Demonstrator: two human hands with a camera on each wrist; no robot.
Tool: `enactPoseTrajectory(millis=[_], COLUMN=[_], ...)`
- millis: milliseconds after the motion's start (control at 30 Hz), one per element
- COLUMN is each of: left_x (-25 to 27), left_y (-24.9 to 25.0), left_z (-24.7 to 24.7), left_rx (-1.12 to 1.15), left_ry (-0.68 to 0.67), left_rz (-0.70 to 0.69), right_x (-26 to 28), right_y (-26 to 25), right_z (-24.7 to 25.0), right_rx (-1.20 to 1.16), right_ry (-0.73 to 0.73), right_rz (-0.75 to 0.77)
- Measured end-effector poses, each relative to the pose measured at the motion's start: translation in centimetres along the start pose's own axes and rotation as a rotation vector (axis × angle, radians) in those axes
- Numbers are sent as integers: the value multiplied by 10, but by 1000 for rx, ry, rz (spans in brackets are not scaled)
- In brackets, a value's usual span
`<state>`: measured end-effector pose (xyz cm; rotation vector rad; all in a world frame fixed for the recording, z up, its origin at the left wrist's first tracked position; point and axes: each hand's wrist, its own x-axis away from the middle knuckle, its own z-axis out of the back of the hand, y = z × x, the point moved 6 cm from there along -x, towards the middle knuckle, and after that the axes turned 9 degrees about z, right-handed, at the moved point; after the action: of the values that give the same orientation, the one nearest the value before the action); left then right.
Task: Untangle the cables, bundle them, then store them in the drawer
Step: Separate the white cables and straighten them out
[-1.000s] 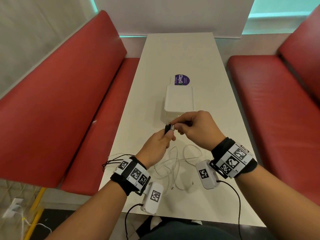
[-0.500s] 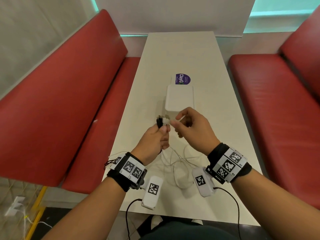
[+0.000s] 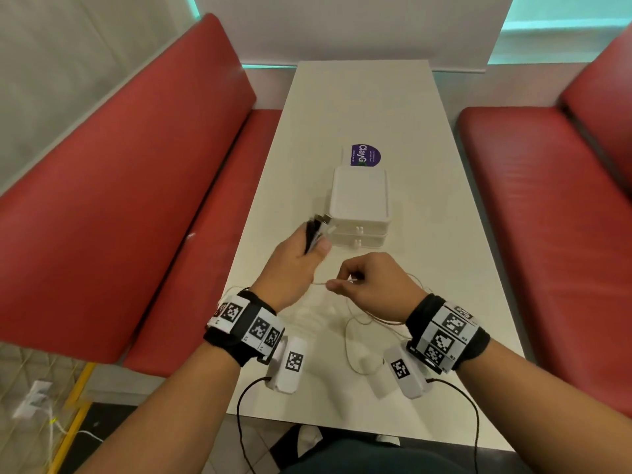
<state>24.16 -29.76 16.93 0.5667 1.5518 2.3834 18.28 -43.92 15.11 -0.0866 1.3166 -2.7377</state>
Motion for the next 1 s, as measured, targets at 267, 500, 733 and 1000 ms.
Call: enactPoseTrajectory(millis=[267,500,733,1000], left_x=[14,14,13,2], left_y=[5,-11,-12,-37], left_z=[-26,-34,7,28], left_rx=[-512,-600,-399,-445], left_ry=[-120,-207,52,50], left_rz=[-60,-33,56,197], right_x=[3,11,12,9], right_y=[2,8,18,14], right_z=[9,16,44,58], right_rx=[295,281,291,261], right_ry=[2,-119,-1,54], right_rz=[54,46,16,32])
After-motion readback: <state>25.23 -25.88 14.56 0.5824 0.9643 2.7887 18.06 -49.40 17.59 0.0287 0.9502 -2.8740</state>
